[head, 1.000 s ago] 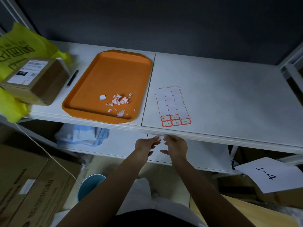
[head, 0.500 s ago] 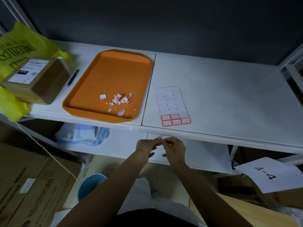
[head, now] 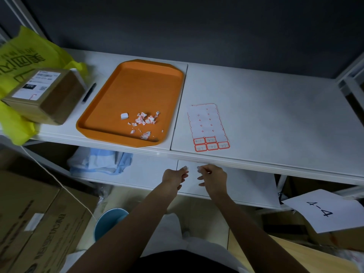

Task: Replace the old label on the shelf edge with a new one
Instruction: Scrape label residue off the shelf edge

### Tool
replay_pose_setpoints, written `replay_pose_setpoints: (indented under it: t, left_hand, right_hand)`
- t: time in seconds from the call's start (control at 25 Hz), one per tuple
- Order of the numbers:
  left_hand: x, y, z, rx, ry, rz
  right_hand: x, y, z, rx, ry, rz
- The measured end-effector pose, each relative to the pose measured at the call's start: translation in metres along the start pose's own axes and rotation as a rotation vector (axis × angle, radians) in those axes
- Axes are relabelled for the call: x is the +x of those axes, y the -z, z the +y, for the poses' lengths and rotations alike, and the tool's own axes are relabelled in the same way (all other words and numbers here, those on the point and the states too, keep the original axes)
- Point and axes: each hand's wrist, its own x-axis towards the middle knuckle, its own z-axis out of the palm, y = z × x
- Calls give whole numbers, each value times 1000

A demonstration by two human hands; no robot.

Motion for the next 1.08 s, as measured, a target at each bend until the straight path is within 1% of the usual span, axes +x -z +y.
replay_pose_setpoints:
  t: [0.12,0.32,0.48,0.56,0.64,0.68,0.8,0.92,1.0,1.08]
  left_hand:
    - [-2,1,1,4,-1,-20]
    - [-6,3,5,-15,-8,-31]
    - [-6,3,5,-19,5,-26]
    - [-6,2,5,-16,11,-27]
    - [-6,2,6,-16,10,-28]
    - [-6,2,7,-16,9,-27]
    - [-5,2,7,-19,12,-29]
    - [-5,3,7,-19,18,-28]
    - [-4,4,7,-22,20,-18]
    - [-5,6,8,-32,18,-11]
  right_hand:
    - [3,-4,-1,-22,67,47]
    - [-3,-16,-1,-83,126,96]
    - [-2,-16,1,-206,163,101]
    - [-1,-11,0,-333,231,82]
    - [3,-6,2,-554,341,31]
    - [5,-2,2,-621,353,-6]
    - [10,6,-2,-682,334,-66]
    - [9,5,0,-747,403,-92]
    - [9,4,0,-718,388,-81]
    - [10,2,0,-782,418,-51]
